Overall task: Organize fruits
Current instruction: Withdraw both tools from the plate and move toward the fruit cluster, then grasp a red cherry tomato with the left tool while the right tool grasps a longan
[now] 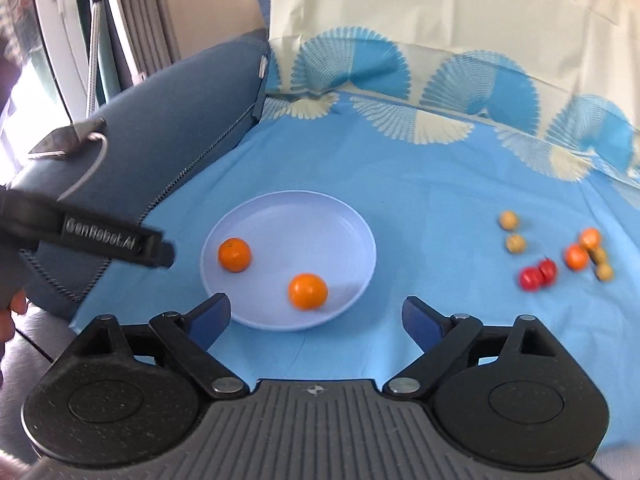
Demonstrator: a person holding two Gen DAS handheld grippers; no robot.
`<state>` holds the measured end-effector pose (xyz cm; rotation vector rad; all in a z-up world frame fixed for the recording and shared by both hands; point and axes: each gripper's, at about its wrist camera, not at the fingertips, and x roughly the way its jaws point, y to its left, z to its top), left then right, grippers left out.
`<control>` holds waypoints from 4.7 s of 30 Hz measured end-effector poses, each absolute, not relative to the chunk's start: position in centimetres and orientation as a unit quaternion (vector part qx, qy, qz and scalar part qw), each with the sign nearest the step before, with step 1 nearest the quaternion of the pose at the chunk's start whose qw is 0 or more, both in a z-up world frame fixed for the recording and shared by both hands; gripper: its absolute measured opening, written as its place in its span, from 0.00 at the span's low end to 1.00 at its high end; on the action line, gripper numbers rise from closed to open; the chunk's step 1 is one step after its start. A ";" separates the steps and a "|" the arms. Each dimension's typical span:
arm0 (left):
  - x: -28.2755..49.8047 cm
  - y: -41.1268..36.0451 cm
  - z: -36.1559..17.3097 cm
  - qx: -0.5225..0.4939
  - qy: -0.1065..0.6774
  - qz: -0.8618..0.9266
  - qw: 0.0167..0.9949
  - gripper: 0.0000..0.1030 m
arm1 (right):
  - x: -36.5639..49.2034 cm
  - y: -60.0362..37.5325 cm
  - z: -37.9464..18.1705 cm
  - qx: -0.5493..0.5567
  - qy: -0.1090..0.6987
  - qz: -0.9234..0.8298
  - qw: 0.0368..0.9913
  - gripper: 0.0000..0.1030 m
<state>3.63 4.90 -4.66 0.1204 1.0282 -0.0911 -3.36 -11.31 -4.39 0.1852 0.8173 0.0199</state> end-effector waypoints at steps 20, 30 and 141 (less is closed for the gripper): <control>-8.8 4.1 1.0 0.093 0.424 -0.068 0.898 1.00 | -16.7 -10.2 3.3 0.077 0.274 -0.007 0.959 0.99; -10.7 3.8 2.2 0.099 0.406 -0.073 0.906 1.00 | -19.0 -9.8 4.5 0.071 0.249 -0.004 0.966 0.99; 13.4 -25.6 -9.8 0.164 0.576 -0.195 0.776 0.30 | -3.7 -44.5 -16.7 0.175 0.250 -0.324 0.896 0.29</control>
